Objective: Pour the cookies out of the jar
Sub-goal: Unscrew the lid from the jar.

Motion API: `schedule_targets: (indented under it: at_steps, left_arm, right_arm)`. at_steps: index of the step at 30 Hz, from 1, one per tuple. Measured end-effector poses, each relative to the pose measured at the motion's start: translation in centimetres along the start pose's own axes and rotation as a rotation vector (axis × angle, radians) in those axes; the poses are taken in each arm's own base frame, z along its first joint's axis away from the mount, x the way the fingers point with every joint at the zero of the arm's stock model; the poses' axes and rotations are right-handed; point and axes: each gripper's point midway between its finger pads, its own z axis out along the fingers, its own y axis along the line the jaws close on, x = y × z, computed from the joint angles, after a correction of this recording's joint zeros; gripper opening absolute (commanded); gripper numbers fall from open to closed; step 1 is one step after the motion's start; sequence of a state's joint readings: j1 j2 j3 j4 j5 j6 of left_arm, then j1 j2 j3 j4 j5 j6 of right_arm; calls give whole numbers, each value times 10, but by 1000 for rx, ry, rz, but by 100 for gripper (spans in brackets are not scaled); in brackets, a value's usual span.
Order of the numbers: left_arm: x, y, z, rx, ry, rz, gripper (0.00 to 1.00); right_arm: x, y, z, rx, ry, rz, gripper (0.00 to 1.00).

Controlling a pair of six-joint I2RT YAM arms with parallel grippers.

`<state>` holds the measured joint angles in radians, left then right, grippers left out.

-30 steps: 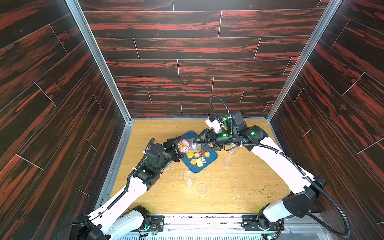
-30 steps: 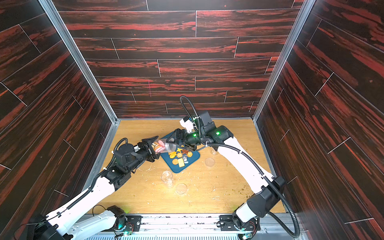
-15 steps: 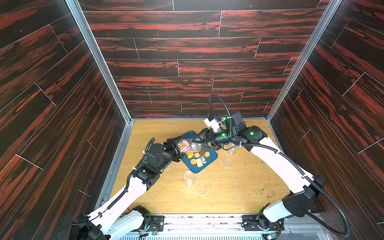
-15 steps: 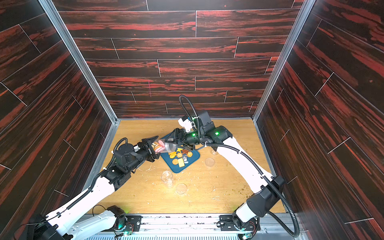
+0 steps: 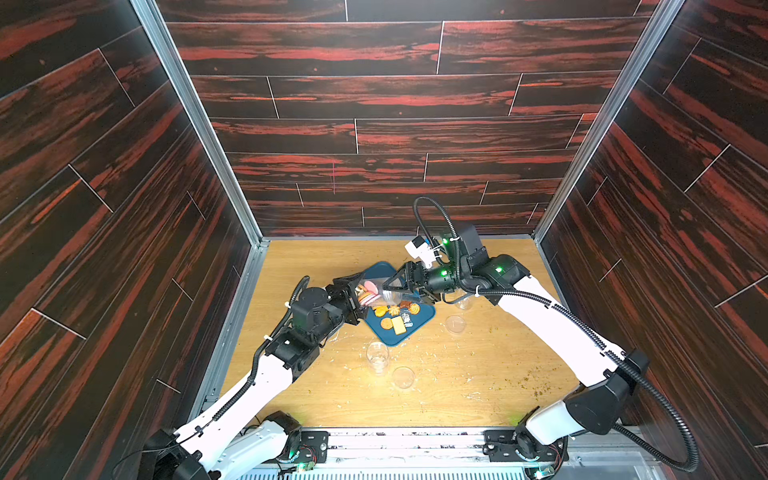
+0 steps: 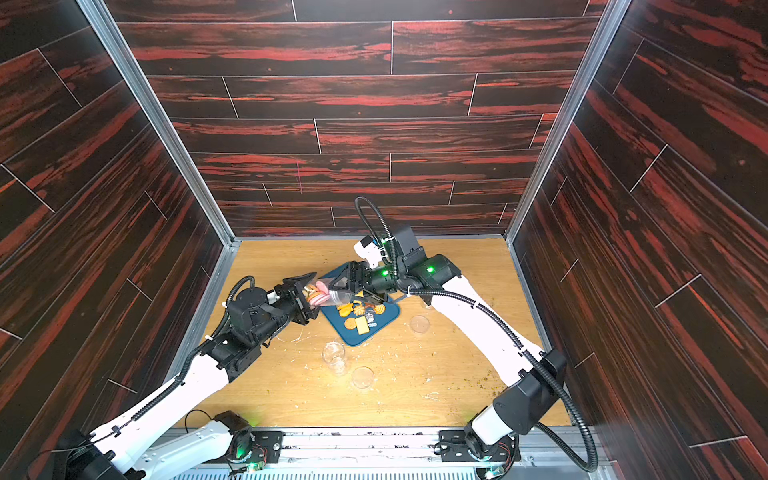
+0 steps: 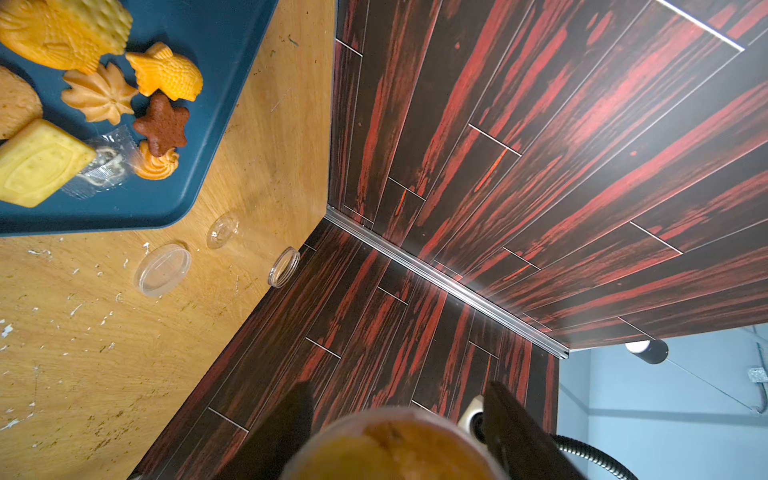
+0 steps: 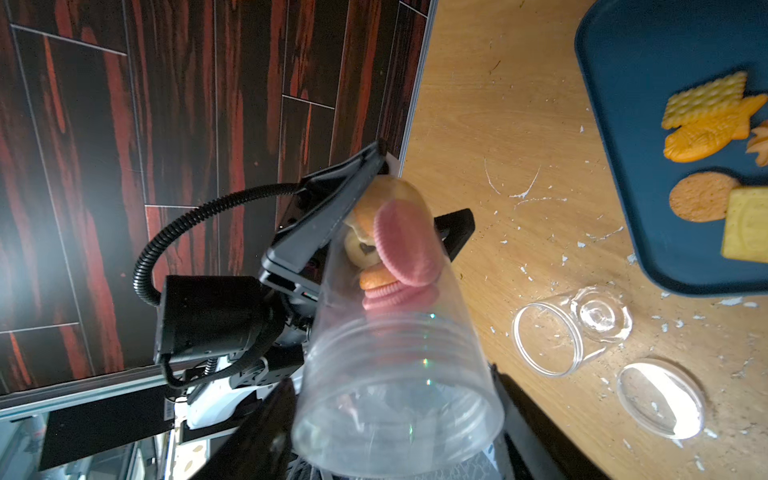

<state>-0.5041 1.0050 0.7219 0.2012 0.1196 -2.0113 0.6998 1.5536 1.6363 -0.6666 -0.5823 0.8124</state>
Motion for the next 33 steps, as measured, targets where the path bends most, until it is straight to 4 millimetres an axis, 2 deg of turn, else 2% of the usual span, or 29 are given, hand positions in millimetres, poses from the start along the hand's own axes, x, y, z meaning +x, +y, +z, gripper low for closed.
schedule_targets:
  at_steps: [13,19,28,33]
  left_arm:
    - [-1,0,-1,1,-10,2,59]
    - [-5,1,-3,-3,-30,2,59]
    - [-7,11,-4,-42,-44,10,59]
    - [-6,12,-4,-45,-38,15,59]
  right_arm:
    - [-1,-2,1,9,-9,-49,58]
    - [-3,-4,4,20,-31,-186,55]
    - [5,-15,4,-1,-91,-418,54]
    - [6,-17,3,-15,-132,-544,48]
